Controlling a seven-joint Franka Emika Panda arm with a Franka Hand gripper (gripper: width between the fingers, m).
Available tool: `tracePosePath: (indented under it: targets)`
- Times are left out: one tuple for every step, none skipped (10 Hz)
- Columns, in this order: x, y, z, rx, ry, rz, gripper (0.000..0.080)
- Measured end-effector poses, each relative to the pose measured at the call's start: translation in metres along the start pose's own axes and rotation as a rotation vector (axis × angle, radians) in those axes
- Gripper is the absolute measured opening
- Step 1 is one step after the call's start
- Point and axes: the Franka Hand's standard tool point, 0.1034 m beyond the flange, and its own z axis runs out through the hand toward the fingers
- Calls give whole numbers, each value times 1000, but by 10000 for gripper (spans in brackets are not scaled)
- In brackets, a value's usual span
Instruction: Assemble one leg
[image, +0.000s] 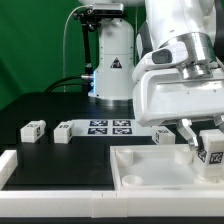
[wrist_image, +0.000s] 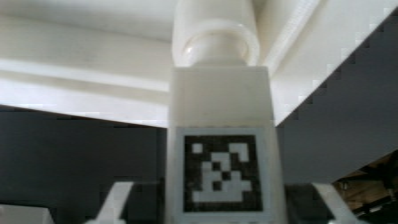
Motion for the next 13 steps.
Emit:
tracePosePath:
  targets:
    - [1, 0, 1, 4, -16, 0, 293]
    - [-2, 0, 2, 7, -29, 0, 360]
    - [-3, 0, 2, 7, -31, 0, 360]
    - [-3, -1, 3, 8, -33, 0, 560]
    - [-3, -1, 3, 8, -34, 0, 621]
    - [-3, -1, 3, 8, -34, 1, 621]
    - [-4, -1, 3, 8, -34, 1, 644]
    - [-4, -1, 3, 8, -34, 1, 648]
    - [-4, -1, 3, 8, -35, 1, 648]
    - [-3, 0, 2, 9, -39, 2, 649]
    - [5, 0, -3, 8, -36, 0, 649]
    - [9, -2, -6, 10, -39, -4, 649]
    - [9, -3, -7, 22, -86, -6, 649]
